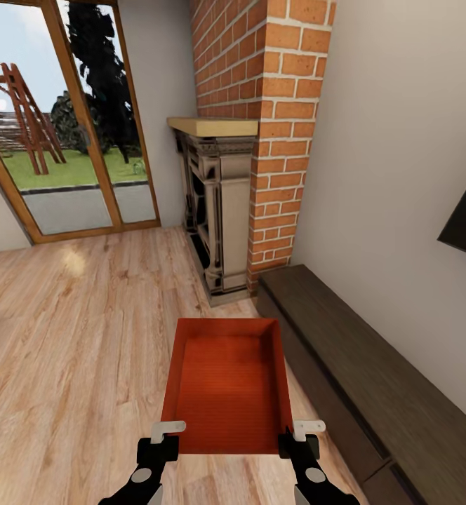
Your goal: Move the two storage containers from the living room to the garage. In the garage, place one container on the floor and stack the other container on top of it (either order is fine).
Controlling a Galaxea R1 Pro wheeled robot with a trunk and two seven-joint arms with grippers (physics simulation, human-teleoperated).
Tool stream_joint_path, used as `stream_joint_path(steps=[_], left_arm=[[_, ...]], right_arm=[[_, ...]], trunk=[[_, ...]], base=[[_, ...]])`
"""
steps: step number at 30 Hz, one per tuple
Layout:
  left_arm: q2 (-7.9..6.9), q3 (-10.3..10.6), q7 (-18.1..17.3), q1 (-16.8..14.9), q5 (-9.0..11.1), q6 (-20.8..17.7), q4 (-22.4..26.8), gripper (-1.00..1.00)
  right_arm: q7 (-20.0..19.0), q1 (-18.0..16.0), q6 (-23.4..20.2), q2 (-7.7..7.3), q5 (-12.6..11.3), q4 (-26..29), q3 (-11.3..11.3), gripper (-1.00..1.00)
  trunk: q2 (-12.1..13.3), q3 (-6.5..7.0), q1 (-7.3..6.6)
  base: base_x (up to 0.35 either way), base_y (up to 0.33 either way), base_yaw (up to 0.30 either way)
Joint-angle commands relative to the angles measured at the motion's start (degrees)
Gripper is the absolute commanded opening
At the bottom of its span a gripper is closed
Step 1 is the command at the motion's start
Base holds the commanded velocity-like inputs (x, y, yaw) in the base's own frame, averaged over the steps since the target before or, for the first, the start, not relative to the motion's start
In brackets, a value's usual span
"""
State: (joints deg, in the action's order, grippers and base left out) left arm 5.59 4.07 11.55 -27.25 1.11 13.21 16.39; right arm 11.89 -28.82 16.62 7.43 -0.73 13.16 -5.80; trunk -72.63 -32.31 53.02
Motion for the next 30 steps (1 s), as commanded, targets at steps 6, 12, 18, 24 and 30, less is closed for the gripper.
stream_joint_path(steps=[6, 12, 18, 24, 30], left_arm=[[-0.23, 0.4, 0.8, 0.0, 0.9, 0.3, -0.3, -1.0], [-0.23, 0.4, 0.8, 0.0, 0.9, 0.3, -0.3, -1.0], [-0.23, 0.4, 0.8, 0.0, 0.9, 0.3, -0.3, -1.0], [-0.23, 0.4, 0.8, 0.0, 0.9, 0.3, -0.3, -1.0], [-0.23, 0.4, 0.8, 0.0, 0.9, 0.3, -0.3, -1.0]], right_arm=[[0.3, -0.1, 5.4, -0.05, 0.2, 0.1, 0.1, -1.0], [0.2, -0.1, 5.4, -0.05, 0.2, 0.1, 0.1, -1.0], [0.2, -0.1, 5.4, -0.05, 0.2, 0.1, 0.1, -1.0], [0.1, -0.1, 5.4, -0.05, 0.2, 0.1, 0.1, -1.0], [0.1, -0.1, 5.4, -0.05, 0.2, 0.1, 0.1, -1.0]], trunk=[[0.0, 0.52, 0.0], [0.0, 1.08, 0.0], [0.0, 1.64, 0.0], [0.0, 2.2, 0.0], [0.0, 2.76, 0.0]], base=[[0.0, 0.0, 0.0], [0.0, 0.0, 0.0], [0.0, 0.0, 0.0], [0.0, 0.0, 0.0], [0.0, 0.0, 0.0]])
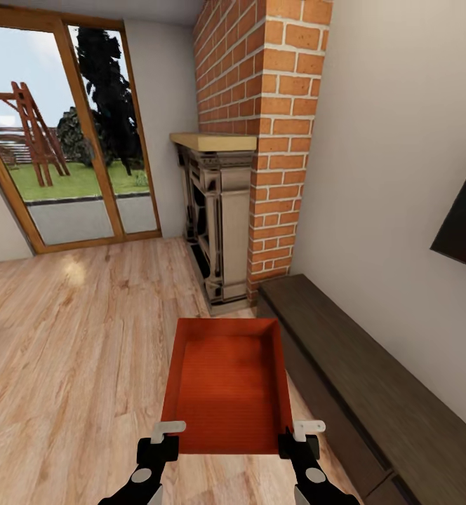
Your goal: Move the two storage containers from the living room to the garage. In the garage, place one container on the floor and stack the other container on top of it (either order is fine).
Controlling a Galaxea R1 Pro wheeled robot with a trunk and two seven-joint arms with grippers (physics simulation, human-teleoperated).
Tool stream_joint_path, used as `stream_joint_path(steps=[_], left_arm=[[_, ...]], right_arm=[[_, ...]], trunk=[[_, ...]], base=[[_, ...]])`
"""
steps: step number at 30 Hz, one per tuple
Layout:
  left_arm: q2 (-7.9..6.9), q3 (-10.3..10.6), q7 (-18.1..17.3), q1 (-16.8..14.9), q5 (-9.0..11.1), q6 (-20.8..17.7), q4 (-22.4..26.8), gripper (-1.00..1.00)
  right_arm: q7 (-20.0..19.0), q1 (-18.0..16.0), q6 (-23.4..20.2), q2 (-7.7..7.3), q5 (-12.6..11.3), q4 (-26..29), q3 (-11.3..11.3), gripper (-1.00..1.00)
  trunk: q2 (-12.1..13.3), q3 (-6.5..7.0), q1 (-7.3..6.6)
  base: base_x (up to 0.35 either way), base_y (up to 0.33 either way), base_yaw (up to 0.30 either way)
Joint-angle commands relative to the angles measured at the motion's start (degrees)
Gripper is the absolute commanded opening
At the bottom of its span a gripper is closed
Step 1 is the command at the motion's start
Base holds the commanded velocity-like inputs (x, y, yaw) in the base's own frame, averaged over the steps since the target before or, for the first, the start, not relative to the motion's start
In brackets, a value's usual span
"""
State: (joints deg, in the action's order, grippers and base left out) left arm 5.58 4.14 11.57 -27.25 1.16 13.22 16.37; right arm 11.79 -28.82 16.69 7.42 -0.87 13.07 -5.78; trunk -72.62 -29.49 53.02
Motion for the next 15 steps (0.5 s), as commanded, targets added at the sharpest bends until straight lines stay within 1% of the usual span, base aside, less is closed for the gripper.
stream_joint_path(steps=[1, 15], left_arm=[[-0.22, 0.3, 0.7, 0.0, 0.9, 0.3, -0.3, -1.0], [-0.22, 0.3, 0.7, 0.0, 0.9, 0.3, -0.3, -1.0]], right_arm=[[0.3, -0.1, 5.4, -0.04, 0.3, 0.2, 0.1, -1.0], [0.3, -0.1, 5.3, -0.04, 0.3, 0.2, 0.1, -1.0]], trunk=[[0.0, 0.04, 0.0], [0.0, 1.35, 0.0]], base=[[0.0, 0.0, 0.0], [0.0, 0.0, 0.0]])
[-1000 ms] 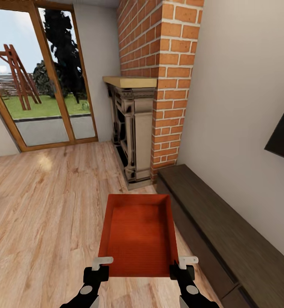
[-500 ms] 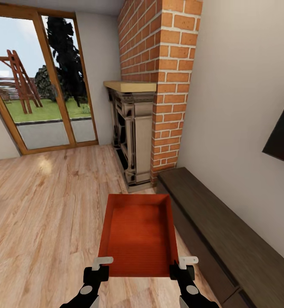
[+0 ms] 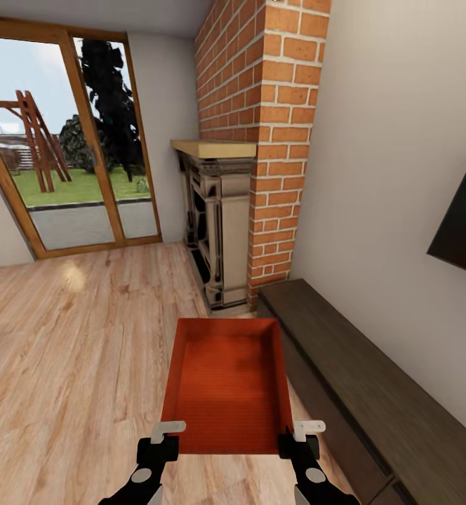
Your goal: Move the two storage containers from the living room to the garage. In the garage, place one container on the floor and stack the other container on top of it (either order is fine).
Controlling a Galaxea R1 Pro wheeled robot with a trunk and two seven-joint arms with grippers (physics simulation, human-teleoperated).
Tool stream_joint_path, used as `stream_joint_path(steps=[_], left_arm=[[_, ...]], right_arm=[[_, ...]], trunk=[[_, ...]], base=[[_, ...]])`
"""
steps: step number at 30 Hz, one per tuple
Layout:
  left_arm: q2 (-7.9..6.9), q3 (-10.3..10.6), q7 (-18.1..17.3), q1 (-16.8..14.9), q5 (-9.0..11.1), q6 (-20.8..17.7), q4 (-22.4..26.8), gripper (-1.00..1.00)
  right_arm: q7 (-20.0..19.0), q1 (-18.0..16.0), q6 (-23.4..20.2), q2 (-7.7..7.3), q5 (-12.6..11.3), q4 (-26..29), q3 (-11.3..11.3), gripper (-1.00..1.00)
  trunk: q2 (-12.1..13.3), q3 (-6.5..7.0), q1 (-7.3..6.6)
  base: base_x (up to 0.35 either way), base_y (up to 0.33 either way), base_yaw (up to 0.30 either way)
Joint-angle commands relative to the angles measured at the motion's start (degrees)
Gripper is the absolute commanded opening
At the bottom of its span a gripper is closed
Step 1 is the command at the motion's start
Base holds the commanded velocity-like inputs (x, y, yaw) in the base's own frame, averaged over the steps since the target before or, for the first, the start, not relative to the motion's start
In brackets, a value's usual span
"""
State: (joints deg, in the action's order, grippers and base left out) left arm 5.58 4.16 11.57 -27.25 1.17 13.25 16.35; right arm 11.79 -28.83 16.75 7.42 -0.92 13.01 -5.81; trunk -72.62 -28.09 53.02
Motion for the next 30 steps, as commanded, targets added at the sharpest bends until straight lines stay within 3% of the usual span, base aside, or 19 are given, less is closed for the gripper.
stream_joint_path(steps=[1, 30], left_arm=[[-0.22, 0.3, 0.7, 0.0, 0.9, 0.3, -0.3, -1.0], [-0.17, 0.3, 0.7, 0.0, 0.9, 0.3, -0.3, -1.0]], right_arm=[[0.3, -0.1, 5.3, -0.04, 0.3, 0.3, 0.1, -1.0], [0.2, -0.1, 5.3, -0.05, 0.4, 0.3, 0.1, -1.0]], trunk=[[0.0, 0.04, 0.0], [0.0, 2.75, 0.0]], base=[[0.0, 0.0, 0.0], [0.0, 0.0, 0.0]])
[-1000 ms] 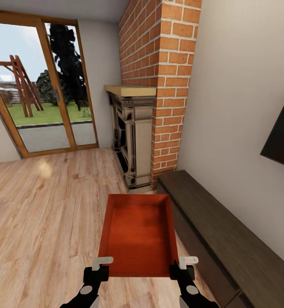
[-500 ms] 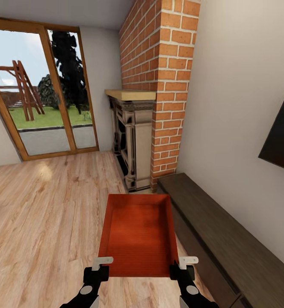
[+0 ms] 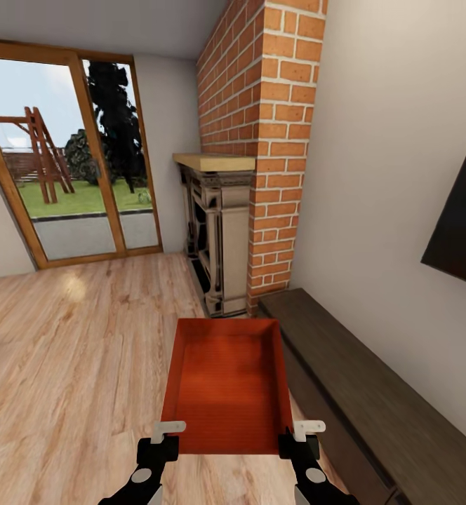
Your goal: Move the two storage containers from the living room to the garage. In the garage, place one container on the floor and stack the other container on top of it (either order is fine).
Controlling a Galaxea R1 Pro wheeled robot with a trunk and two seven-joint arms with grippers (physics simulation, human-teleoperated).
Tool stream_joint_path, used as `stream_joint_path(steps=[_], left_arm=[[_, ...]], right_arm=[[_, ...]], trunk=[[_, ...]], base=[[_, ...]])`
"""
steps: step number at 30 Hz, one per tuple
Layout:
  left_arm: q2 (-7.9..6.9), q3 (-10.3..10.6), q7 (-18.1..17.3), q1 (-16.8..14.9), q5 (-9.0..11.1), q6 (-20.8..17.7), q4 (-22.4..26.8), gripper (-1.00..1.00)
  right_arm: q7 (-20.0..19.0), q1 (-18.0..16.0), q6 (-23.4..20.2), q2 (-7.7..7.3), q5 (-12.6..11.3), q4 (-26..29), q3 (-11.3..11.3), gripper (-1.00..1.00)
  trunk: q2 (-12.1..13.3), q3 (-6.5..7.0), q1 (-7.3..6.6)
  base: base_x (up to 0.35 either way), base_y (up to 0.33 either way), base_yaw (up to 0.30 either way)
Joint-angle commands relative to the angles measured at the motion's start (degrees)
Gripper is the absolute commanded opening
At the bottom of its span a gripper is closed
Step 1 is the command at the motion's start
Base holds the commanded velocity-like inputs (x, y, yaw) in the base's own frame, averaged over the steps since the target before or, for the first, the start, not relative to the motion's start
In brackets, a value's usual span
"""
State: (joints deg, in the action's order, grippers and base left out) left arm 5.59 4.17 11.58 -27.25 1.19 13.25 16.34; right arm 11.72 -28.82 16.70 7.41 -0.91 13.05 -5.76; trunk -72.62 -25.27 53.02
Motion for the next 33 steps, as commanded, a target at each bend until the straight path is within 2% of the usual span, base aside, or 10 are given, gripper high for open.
stream_joint_path(steps=[1, 33], left_arm=[[-0.17, 0.3, 0.7, 0.0, 0.8, 0.3, -0.3, -1.0], [-0.16, 0.3, 0.7, 0.0, 0.8, 0.3, -0.3, -1.0]], right_arm=[[0.2, -0.1, 5.4, -0.03, 0.4, 0.2, 0.0, -1.0], [0.2, -0.1, 5.3, -0.03, 0.4, 0.2, 0.0, -1.0]], trunk=[[0.0, 0.03, 0.0], [0.0, 3.03, 0.0]], base=[[0.0, 0.0, 0.0], [0.0, 0.0, 0.0]])
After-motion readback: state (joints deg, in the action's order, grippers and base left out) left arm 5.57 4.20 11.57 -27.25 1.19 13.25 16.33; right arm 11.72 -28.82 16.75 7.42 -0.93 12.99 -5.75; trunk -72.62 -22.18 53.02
